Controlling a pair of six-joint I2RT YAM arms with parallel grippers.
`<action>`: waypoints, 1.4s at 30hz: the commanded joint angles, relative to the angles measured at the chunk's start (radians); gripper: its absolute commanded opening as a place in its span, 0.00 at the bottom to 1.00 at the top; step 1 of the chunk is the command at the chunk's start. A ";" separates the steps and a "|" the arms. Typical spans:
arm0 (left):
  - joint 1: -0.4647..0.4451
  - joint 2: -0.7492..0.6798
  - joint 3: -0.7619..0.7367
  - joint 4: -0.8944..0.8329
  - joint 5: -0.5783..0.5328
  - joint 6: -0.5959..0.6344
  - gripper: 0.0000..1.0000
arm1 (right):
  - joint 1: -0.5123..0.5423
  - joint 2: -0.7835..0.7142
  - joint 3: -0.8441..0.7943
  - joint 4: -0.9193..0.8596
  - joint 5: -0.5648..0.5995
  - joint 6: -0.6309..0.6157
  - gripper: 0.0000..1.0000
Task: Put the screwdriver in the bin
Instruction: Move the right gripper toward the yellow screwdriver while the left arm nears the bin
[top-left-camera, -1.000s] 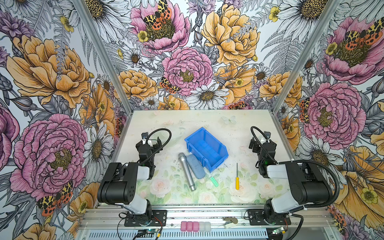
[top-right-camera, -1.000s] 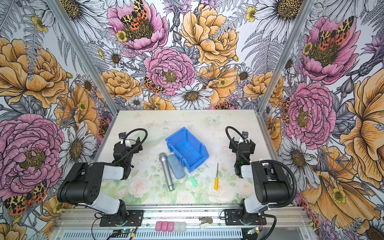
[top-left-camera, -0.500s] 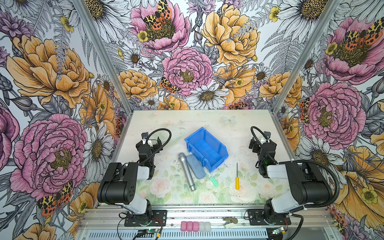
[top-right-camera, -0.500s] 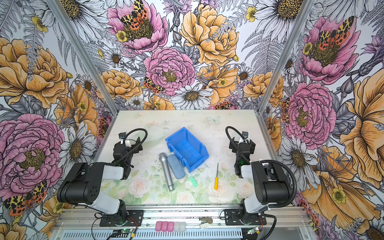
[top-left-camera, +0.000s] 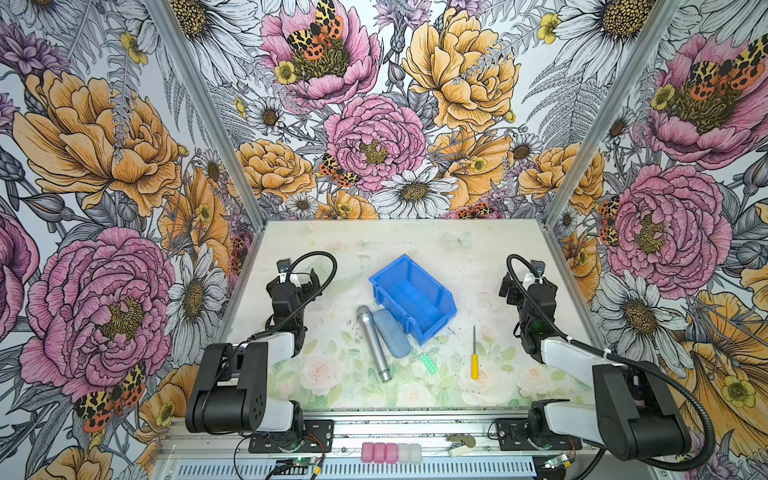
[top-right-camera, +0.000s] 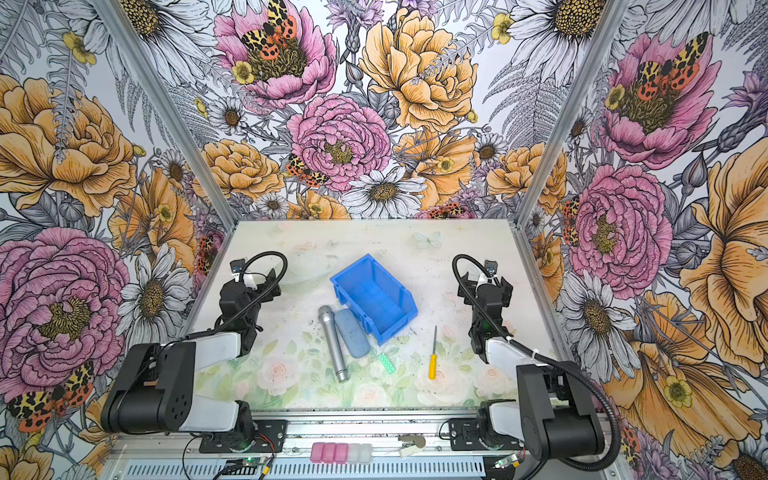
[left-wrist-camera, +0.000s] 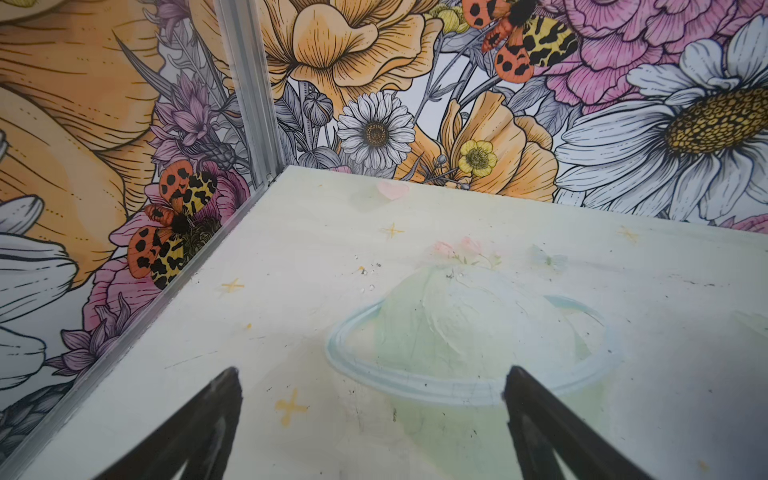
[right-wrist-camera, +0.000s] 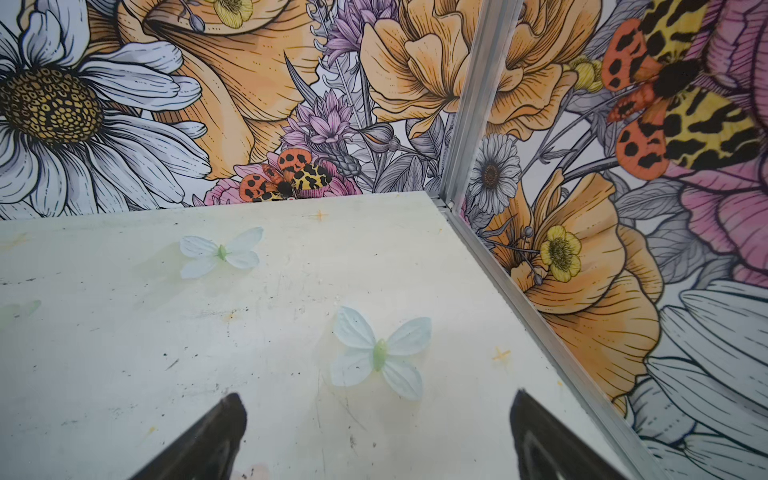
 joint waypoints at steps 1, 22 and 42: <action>0.008 -0.072 0.053 -0.218 0.016 -0.023 0.99 | 0.011 -0.093 0.054 -0.175 0.041 0.006 0.99; -0.114 -0.387 0.300 -0.976 0.147 -0.352 0.99 | 0.073 -0.223 0.412 -1.108 -0.033 0.418 0.99; -0.336 -0.436 0.286 -1.181 0.322 -0.481 0.99 | 0.281 -0.158 0.433 -1.270 -0.058 0.581 1.00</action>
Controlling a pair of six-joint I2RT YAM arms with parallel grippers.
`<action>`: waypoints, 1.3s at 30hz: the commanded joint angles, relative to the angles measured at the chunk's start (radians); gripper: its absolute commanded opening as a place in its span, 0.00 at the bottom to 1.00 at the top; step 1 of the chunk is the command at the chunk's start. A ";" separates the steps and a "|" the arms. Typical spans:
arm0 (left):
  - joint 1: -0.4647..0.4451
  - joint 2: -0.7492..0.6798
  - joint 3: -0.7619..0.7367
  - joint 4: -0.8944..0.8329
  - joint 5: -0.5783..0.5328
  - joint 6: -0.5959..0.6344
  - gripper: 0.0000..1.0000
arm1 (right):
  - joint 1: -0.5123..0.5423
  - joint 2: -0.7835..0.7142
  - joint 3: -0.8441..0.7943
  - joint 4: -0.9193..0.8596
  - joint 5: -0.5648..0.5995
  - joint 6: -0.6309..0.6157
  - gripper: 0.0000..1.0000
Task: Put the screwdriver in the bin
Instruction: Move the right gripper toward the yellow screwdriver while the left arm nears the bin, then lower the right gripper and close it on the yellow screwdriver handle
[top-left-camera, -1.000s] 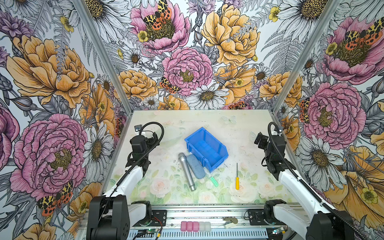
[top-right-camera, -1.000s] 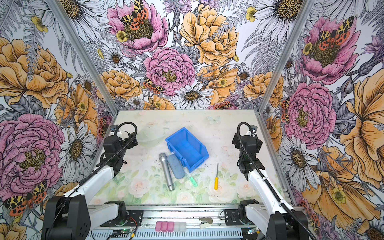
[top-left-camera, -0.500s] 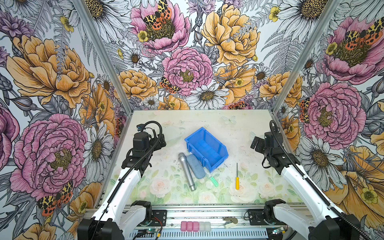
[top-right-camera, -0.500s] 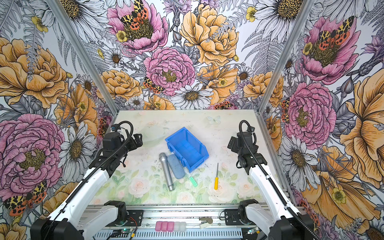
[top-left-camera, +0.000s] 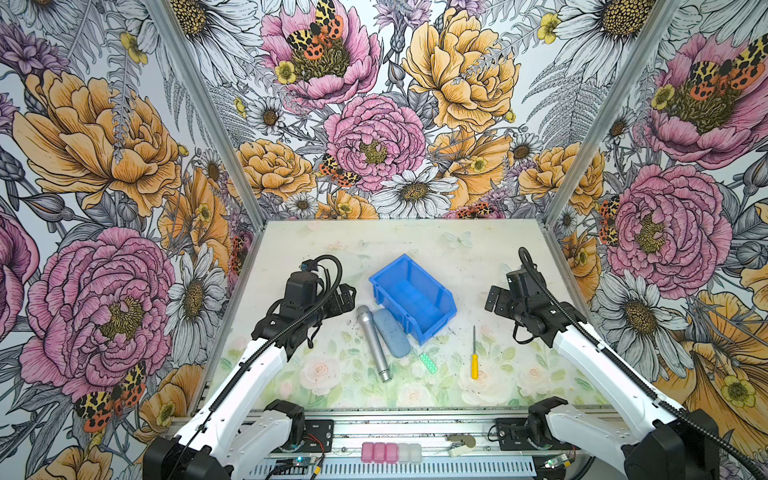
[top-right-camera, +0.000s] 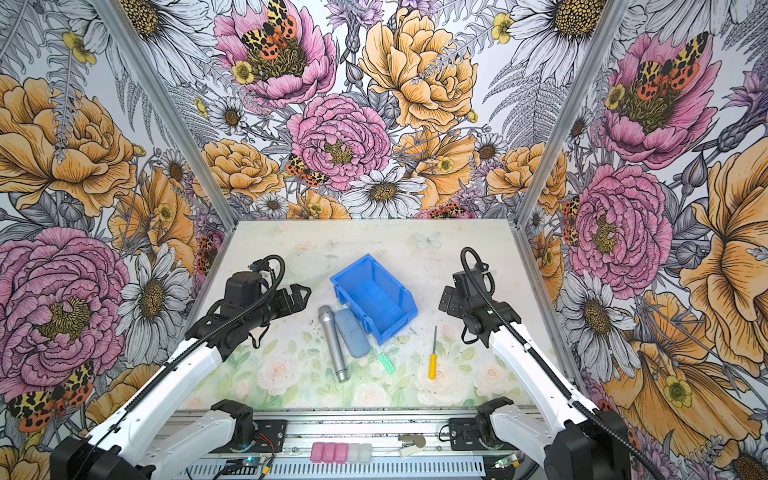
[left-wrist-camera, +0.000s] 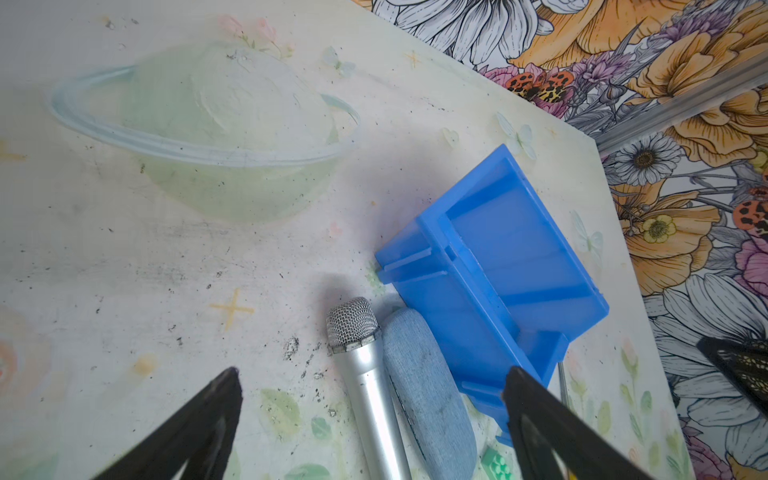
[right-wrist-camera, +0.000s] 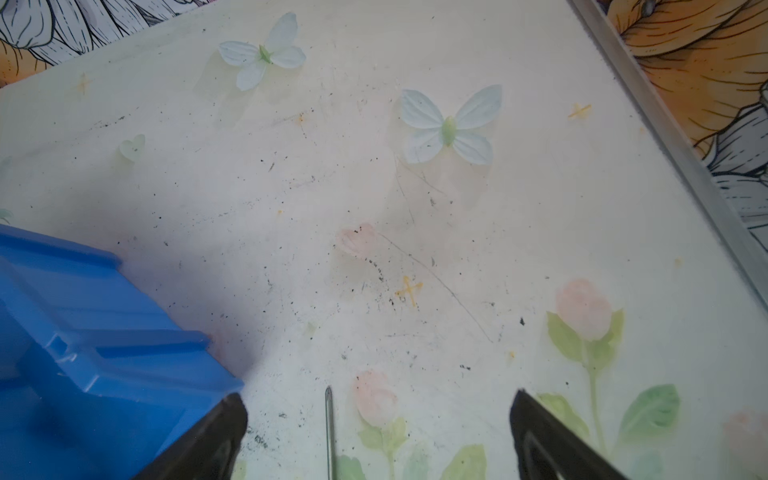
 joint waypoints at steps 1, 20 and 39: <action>-0.028 -0.023 -0.024 -0.036 0.052 -0.022 0.99 | 0.037 0.001 -0.009 -0.021 -0.002 0.063 0.99; -0.104 -0.087 -0.080 -0.062 0.142 -0.008 0.99 | 0.265 0.094 -0.115 -0.034 -0.028 0.276 0.99; -0.137 -0.085 -0.069 -0.058 0.127 0.003 0.99 | 0.357 0.139 -0.242 0.001 -0.080 0.361 0.91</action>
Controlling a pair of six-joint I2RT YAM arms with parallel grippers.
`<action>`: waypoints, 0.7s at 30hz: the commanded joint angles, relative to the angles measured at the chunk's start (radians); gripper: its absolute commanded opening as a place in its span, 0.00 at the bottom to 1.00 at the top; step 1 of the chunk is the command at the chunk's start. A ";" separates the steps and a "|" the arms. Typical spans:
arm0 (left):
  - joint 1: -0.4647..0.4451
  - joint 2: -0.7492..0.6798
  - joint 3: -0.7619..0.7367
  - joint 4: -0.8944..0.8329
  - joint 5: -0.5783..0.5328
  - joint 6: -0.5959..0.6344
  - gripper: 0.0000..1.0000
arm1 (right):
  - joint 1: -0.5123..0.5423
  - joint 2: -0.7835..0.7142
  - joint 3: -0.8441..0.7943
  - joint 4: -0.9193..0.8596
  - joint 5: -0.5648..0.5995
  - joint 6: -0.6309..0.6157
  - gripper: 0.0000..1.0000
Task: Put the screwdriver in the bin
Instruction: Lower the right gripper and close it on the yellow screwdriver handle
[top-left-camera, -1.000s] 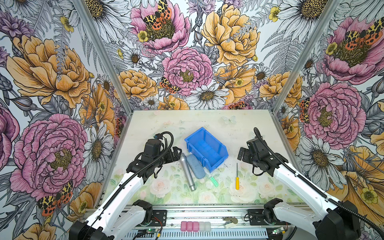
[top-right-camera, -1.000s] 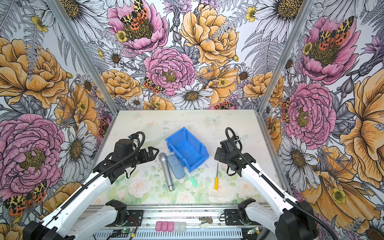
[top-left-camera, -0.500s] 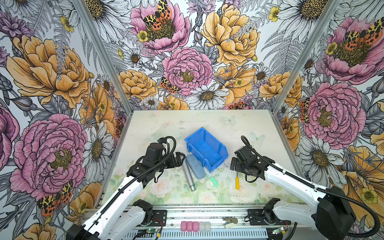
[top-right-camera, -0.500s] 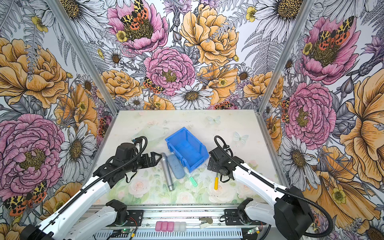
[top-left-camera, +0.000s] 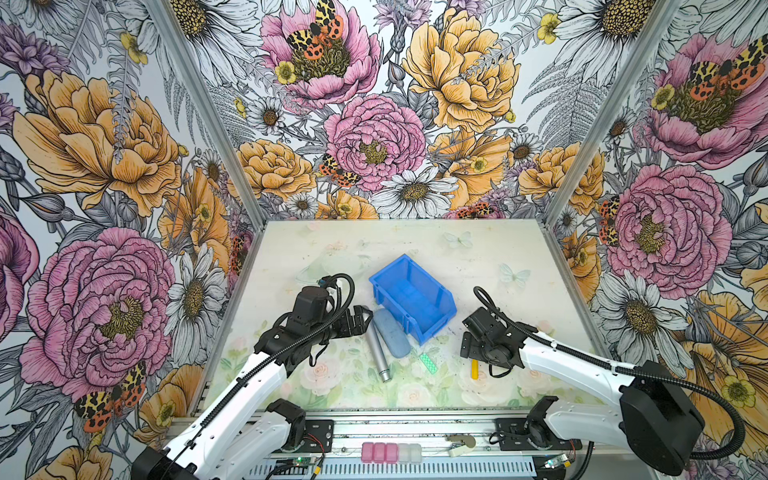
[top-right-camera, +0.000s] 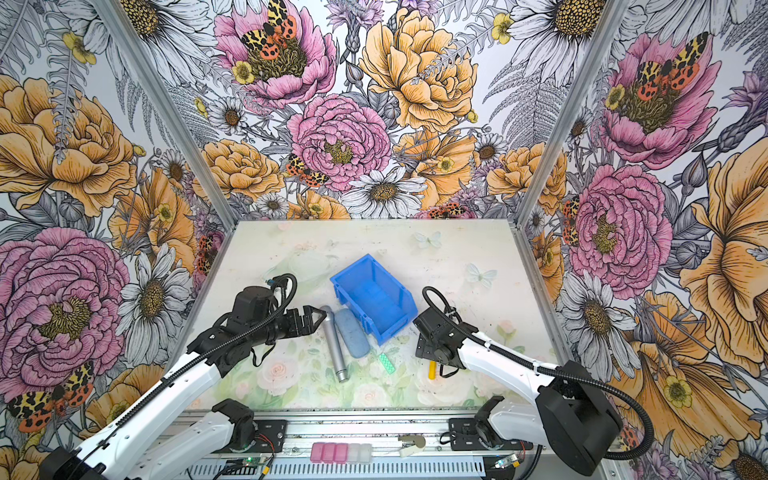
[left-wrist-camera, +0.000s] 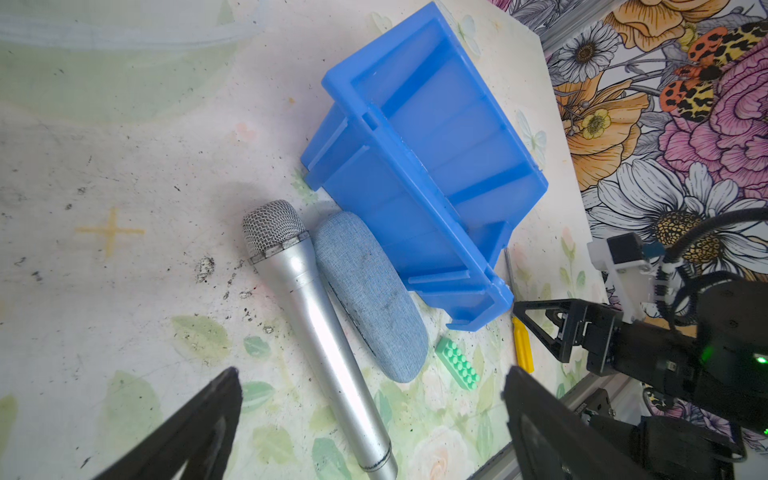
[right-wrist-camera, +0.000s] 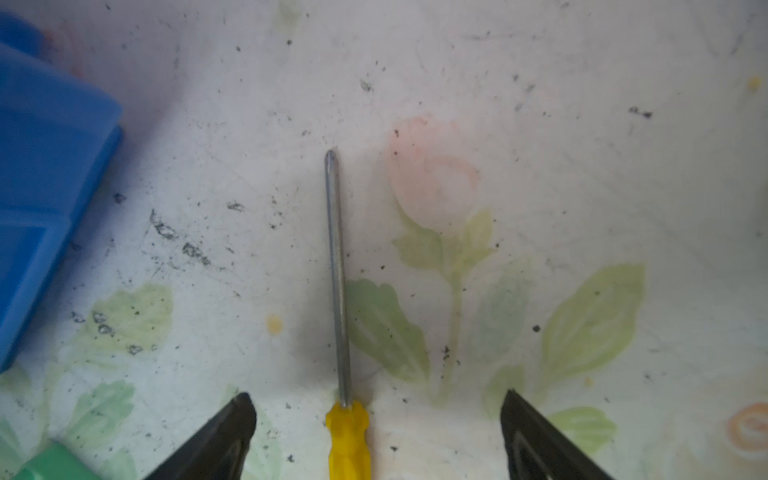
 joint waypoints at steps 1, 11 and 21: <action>-0.011 -0.001 0.006 0.000 0.002 0.014 0.99 | 0.020 -0.007 -0.021 0.018 -0.024 0.030 0.91; -0.020 0.006 -0.002 0.006 -0.019 0.014 0.99 | 0.066 0.006 -0.055 0.021 -0.042 0.056 0.73; -0.054 0.006 -0.002 0.033 -0.018 0.003 0.99 | 0.074 0.010 -0.095 0.051 -0.040 0.071 0.44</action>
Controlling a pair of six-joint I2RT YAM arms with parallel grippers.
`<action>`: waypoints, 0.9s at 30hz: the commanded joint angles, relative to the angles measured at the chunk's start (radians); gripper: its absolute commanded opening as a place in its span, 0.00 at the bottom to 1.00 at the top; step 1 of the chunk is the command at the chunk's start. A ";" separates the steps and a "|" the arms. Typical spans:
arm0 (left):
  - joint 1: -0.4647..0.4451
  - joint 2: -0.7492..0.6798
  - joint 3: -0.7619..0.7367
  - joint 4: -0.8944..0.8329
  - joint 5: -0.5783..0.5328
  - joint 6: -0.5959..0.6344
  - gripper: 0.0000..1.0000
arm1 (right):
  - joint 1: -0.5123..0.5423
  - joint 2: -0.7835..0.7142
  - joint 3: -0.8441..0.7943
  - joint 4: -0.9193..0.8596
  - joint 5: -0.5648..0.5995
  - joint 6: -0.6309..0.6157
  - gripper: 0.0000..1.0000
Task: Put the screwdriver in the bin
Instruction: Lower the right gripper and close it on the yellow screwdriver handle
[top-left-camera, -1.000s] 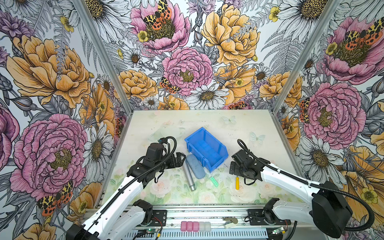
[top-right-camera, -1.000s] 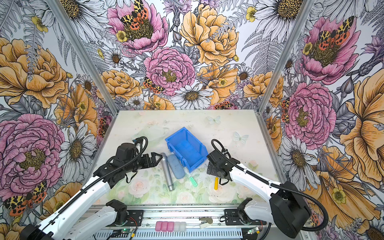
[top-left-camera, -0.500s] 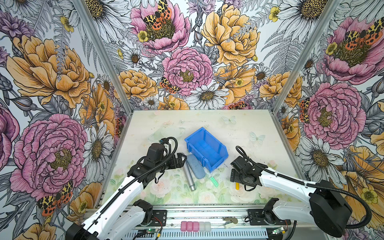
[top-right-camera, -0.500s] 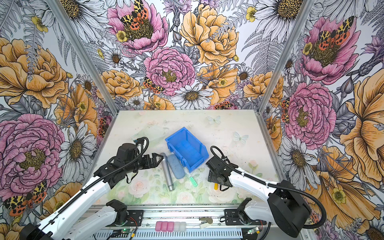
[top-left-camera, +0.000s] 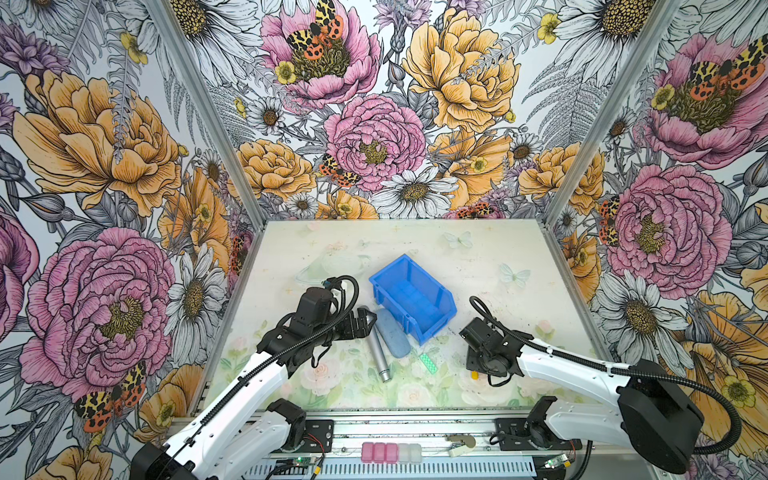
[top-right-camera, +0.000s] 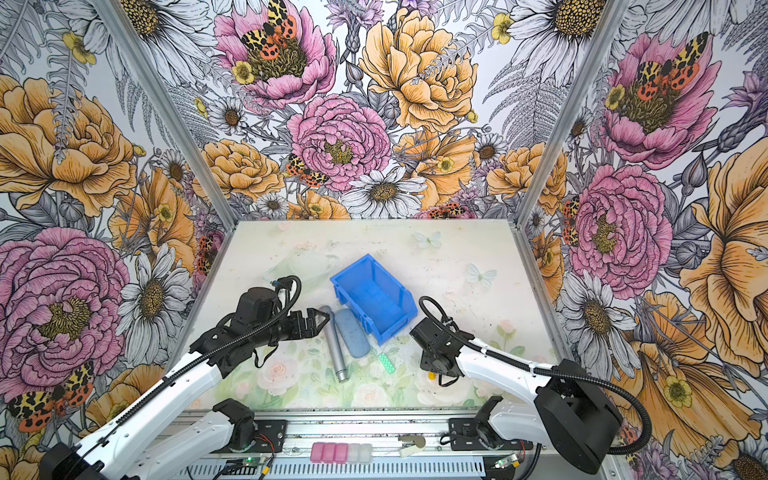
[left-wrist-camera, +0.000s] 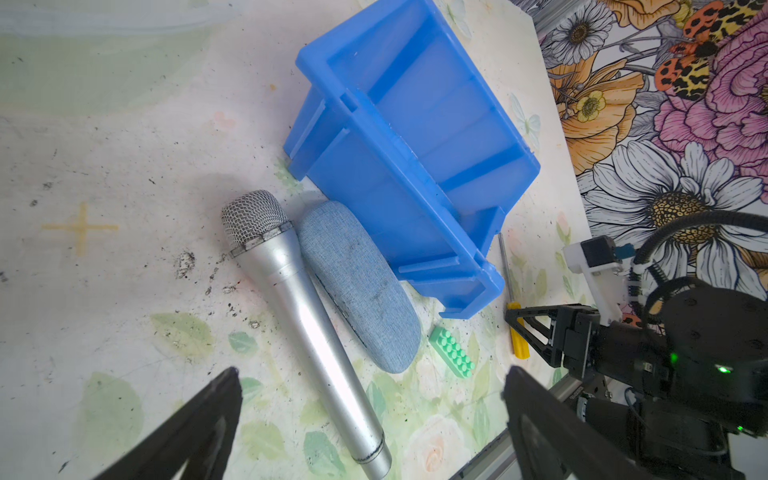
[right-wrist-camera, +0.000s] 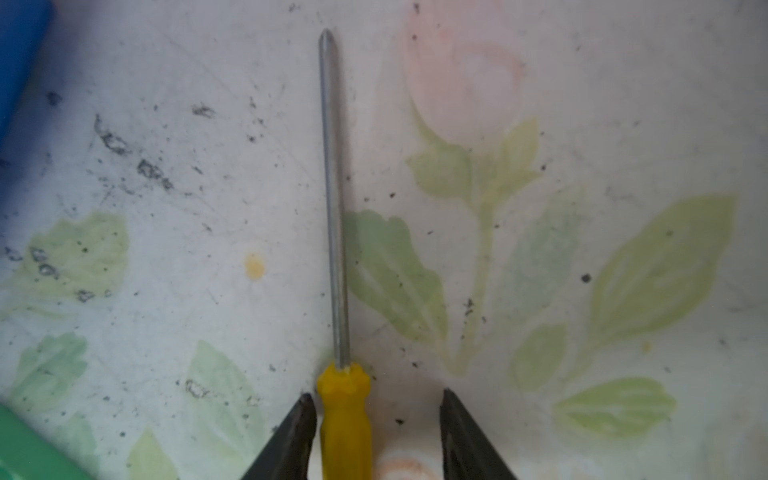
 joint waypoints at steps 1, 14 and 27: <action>-0.011 -0.001 -0.002 0.032 -0.018 0.003 0.98 | 0.011 0.009 -0.038 0.024 -0.010 0.016 0.41; -0.012 0.013 0.010 0.037 -0.020 0.006 0.99 | 0.022 0.021 -0.053 0.039 0.007 0.021 0.18; -0.012 0.011 0.044 0.043 0.010 0.038 0.99 | 0.024 -0.046 -0.008 0.038 0.063 -0.033 0.04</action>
